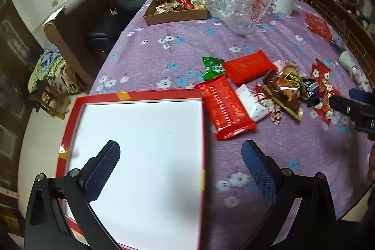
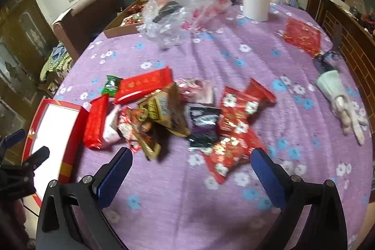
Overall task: Organize snacks
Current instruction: 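Move both tools toward the scattered snack packets on the table, then grasp the brown black-sesame snack bag with the right tool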
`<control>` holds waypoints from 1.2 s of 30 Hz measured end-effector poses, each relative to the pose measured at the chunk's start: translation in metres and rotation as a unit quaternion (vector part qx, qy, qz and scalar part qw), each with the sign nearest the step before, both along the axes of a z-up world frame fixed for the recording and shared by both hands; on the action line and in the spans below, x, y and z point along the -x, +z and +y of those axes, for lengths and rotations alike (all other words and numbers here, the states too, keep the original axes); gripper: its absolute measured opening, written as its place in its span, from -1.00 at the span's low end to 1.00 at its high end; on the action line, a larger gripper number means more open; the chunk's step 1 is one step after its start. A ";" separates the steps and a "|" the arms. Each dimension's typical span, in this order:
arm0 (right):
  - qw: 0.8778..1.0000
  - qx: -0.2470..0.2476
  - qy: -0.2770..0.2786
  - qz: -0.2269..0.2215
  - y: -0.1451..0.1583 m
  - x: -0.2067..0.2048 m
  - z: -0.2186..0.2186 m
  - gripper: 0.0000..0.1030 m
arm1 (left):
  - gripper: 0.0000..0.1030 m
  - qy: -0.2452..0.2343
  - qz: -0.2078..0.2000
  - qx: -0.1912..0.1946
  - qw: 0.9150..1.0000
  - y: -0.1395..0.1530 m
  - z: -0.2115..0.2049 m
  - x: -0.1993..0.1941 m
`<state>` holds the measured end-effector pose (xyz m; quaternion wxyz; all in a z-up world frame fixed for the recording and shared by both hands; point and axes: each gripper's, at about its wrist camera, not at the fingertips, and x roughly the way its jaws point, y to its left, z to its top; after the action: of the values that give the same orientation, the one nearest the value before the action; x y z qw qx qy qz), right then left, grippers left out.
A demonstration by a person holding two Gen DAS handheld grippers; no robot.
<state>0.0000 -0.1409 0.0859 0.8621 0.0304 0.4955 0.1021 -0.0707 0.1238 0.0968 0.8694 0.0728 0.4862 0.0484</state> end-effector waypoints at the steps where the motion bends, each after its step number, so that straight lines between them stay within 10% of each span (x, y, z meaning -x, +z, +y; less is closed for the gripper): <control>1: 1.000 -0.004 0.001 0.001 0.000 -0.004 0.004 0.96 | 1.00 0.001 0.004 0.001 1.000 -0.001 0.004 0.000; 13: 0.998 -0.009 -0.019 0.052 -0.025 -0.079 0.055 0.76 | 1.00 -0.030 0.020 0.031 0.999 0.001 0.012 0.009; 18: 0.993 -0.039 -0.029 0.109 -0.056 -0.087 0.052 0.16 | 1.00 -0.052 0.041 0.079 0.995 -0.001 0.006 0.012; 27: 0.990 -0.046 0.014 0.136 -0.063 -0.050 0.012 -0.02 | 1.00 -0.060 0.089 0.190 0.976 -0.003 -0.023 -0.013; 36: 0.991 -0.025 0.019 0.133 -0.063 0.001 -0.029 0.03 | 1.00 0.052 0.161 0.280 0.945 -0.045 -0.031 -0.063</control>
<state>-0.0014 -0.1703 0.0231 0.7856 0.0558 0.6033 0.1257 -0.0077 0.0933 0.0515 0.7611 -0.1918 0.6170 -0.0572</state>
